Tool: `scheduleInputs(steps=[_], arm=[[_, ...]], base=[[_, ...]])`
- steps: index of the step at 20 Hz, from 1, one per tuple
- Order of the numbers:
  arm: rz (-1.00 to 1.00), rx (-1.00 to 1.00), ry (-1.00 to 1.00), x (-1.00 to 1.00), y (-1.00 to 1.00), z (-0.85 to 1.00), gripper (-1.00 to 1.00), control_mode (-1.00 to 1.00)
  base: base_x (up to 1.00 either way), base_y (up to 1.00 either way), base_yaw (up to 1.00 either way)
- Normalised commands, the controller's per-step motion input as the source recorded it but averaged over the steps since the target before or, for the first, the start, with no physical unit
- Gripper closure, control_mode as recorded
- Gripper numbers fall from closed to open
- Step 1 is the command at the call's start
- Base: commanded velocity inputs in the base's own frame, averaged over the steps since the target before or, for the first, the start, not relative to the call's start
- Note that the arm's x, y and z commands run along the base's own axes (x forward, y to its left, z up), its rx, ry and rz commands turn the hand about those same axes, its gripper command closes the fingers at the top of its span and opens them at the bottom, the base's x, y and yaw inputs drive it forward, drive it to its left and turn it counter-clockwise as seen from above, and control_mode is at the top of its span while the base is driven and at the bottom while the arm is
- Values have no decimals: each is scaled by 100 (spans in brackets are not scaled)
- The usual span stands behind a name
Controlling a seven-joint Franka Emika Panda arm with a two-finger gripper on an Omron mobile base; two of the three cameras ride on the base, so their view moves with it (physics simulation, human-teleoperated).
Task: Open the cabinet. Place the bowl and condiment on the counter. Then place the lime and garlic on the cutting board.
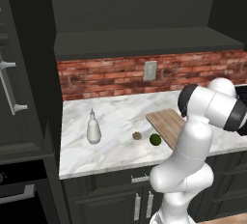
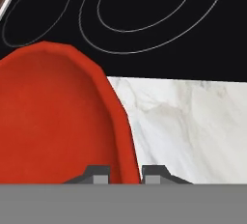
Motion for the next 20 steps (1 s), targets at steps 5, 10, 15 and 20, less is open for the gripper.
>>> scheduleInputs(steps=[5,10,15,20], arm=[[0,0,0,5,-12,-16,100,-100],[0,0,0,0,-7,-2,100,-100],[0,0,0,0,-1,0,-100,-100],[0,0,0,0,0,1,-100,-100]], base=[[0,0,0],[0,0,0],[0,0,0],[0,0,0]])
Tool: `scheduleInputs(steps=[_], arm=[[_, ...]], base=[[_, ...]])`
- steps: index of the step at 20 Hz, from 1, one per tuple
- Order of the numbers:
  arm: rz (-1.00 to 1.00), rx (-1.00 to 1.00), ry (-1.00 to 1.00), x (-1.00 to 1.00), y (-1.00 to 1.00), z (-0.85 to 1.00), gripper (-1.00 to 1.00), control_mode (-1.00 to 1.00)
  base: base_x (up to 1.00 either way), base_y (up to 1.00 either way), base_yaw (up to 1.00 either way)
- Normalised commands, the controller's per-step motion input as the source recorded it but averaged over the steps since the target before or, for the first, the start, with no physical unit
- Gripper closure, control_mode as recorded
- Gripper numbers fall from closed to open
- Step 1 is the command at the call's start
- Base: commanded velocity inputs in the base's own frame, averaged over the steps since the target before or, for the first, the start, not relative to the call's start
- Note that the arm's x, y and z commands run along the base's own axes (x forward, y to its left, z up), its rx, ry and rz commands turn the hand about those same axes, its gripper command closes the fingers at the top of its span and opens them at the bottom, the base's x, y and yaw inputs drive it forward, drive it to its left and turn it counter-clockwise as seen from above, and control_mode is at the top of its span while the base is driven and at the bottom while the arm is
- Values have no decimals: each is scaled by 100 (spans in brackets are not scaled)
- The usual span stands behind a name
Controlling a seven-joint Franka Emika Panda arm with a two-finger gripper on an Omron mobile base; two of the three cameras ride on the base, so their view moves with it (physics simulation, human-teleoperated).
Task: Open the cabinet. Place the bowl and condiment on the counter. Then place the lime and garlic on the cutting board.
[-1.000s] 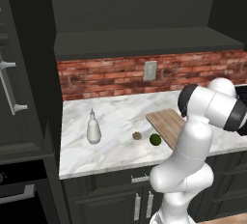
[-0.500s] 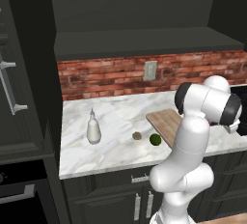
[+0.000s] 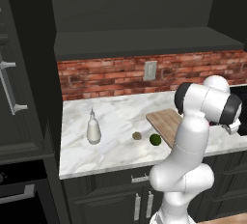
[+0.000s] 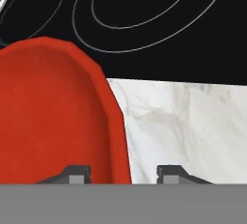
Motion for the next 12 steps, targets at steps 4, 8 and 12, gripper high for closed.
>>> scheduleInputs(steps=[4,8,12], arm=[[0,0,-2,0,0,13,-100,-100],[0,0,0,0,0,25,-100,-100],[0,2,0,0,0,51,-100,-100]], base=[[0,0,0],[0,0,0],[0,0,0]])
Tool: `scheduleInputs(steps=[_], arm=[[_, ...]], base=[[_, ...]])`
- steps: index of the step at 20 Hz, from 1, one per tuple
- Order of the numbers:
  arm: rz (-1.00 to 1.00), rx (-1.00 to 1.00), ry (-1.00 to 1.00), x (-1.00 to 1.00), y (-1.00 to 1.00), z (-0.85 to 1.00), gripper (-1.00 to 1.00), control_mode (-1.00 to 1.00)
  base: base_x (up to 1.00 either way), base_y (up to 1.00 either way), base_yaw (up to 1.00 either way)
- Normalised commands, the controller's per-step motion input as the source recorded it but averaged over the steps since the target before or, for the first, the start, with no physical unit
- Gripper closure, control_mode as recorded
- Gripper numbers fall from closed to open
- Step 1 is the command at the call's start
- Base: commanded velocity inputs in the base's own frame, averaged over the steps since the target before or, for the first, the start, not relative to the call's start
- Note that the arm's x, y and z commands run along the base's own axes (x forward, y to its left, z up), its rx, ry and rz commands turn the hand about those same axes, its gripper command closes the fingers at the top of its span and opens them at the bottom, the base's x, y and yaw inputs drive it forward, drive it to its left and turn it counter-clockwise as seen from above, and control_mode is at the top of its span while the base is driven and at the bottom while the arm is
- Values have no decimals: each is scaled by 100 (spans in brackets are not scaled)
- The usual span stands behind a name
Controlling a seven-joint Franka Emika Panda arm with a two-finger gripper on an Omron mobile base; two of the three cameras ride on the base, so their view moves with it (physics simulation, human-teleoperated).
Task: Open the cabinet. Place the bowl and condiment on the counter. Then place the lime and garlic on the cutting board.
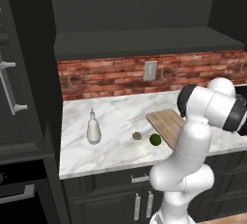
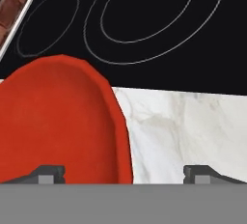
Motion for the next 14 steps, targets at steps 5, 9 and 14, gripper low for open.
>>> scheduleInputs(steps=[5,9,14], arm=[[0,0,0,-13,1,46,-100,-100],[0,0,0,-20,2,45,-100,-100],[0,0,0,-18,13,44,-100,-100]], base=[[0,0,0],[0,0,0],[0,0,0]])
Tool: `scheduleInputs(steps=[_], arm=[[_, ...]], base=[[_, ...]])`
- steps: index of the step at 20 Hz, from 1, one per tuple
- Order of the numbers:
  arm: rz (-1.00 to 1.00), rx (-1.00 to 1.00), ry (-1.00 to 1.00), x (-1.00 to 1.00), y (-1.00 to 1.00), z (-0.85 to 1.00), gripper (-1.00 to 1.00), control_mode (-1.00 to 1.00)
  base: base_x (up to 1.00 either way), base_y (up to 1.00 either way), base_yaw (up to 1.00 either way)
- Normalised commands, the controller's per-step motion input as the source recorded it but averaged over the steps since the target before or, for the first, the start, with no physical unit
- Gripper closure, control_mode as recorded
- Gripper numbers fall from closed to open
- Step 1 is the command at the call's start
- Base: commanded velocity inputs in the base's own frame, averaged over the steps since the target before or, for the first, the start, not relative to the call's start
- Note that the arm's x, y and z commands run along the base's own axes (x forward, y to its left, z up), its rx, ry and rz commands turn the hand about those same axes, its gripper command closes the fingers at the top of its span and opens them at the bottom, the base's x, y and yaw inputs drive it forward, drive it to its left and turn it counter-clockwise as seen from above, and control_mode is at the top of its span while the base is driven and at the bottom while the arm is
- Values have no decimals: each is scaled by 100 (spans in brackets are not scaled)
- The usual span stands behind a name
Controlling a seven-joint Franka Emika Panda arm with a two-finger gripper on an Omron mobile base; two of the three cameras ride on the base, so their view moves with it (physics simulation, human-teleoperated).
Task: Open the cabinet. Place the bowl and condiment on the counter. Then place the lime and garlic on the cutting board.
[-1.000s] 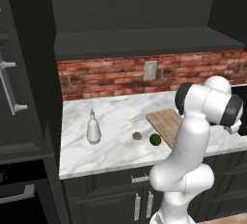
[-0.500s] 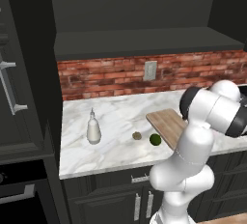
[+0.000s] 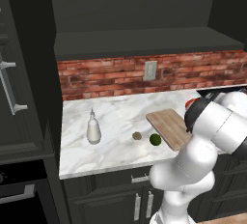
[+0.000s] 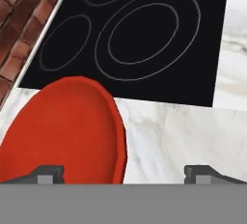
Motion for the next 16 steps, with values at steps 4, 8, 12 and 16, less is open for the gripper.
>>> scheduleInputs(steps=[4,8,12,16], arm=[[0,0,0,-13,28,45,-100,-100],[0,0,0,-18,24,51,-100,-100],[0,0,0,-35,10,47,-100,-100],[1,0,0,-44,7,37,-100,-100]], base=[[0,0,0],[0,0,0],[0,0,0],[0,0,0]])
